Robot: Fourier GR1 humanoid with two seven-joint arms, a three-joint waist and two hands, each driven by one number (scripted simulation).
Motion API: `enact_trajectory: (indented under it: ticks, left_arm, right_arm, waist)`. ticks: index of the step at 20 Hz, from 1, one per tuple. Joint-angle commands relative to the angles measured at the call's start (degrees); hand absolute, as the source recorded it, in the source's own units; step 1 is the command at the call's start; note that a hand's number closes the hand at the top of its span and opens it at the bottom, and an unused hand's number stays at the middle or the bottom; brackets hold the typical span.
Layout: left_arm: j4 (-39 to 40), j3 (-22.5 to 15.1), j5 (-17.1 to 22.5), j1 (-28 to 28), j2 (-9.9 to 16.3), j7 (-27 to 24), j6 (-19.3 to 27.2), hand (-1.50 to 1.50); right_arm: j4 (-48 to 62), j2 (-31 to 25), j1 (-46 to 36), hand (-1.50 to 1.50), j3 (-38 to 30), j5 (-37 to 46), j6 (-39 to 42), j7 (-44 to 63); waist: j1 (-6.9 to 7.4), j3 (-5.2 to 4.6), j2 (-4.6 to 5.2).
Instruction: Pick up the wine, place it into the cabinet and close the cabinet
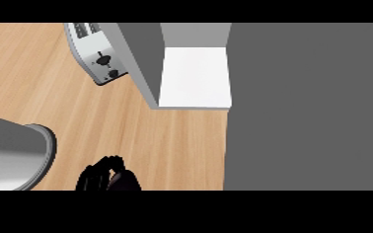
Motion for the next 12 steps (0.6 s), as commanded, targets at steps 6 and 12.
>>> enact_trajectory:
  ticks: [6, 12]
  left_arm:
    - [-29.41, -6.35, 6.71, 10.91, -0.56, 17.12, 2.90, 1.50]
    - [-34.52, -15.42, 6.63, 6.00, -0.78, 19.60, 16.43, 1.50]
  right_arm:
    - [3.24, -3.10, -5.06, -1.50, -4.80, -3.93, 0.45, 1.90]
    - [0.40, -0.31, -1.37, -1.50, 0.54, -0.99, 0.29, 2.02]
  waist:
    - [-0.24, -0.11, 0.21]
    - [-0.54, -0.15, 0.23]
